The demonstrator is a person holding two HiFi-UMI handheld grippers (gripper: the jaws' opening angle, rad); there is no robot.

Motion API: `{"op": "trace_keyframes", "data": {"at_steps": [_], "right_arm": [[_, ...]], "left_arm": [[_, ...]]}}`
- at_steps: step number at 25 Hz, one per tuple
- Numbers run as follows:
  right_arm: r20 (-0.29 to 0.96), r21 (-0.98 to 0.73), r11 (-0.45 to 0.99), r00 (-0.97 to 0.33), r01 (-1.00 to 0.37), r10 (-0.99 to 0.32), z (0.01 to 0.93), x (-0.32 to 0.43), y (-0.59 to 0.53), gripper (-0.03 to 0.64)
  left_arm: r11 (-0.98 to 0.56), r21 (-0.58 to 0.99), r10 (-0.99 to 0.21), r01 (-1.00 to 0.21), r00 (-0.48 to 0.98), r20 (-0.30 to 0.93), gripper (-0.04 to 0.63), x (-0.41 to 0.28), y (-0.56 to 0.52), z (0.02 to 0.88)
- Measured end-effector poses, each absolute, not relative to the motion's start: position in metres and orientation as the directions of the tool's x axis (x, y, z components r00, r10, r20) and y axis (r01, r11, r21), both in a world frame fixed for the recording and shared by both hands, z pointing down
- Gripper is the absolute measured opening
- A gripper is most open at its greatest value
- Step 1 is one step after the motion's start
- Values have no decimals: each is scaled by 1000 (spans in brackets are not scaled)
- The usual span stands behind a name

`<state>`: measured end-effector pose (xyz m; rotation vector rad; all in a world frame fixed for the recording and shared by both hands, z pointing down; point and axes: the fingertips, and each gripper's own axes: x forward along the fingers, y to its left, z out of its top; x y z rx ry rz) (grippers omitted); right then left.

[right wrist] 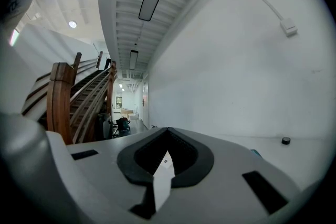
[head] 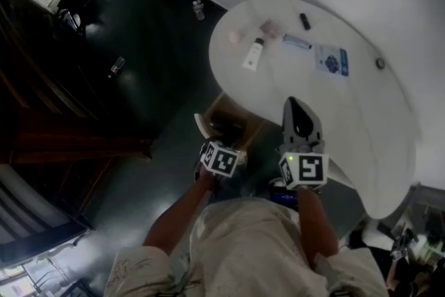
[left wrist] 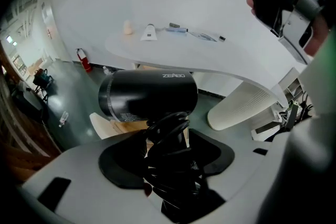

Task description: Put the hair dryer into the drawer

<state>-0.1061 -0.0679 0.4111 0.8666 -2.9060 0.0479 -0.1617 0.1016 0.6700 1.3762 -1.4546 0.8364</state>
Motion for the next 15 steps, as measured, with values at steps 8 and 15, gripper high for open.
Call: {"op": "trace_keyframes", "data": {"at_steps": [8,15], "right_arm": [[138,33,810,-800,-586,-584,416,-97,-70,3],[148,61,779,-766,-624,-625,416,-88,-73,3]], "left_arm": [[101,151,-297,-983,115,948,261,-167,87,690],[13,142,-262,-990,134,956,261,-168,67,704]]}}
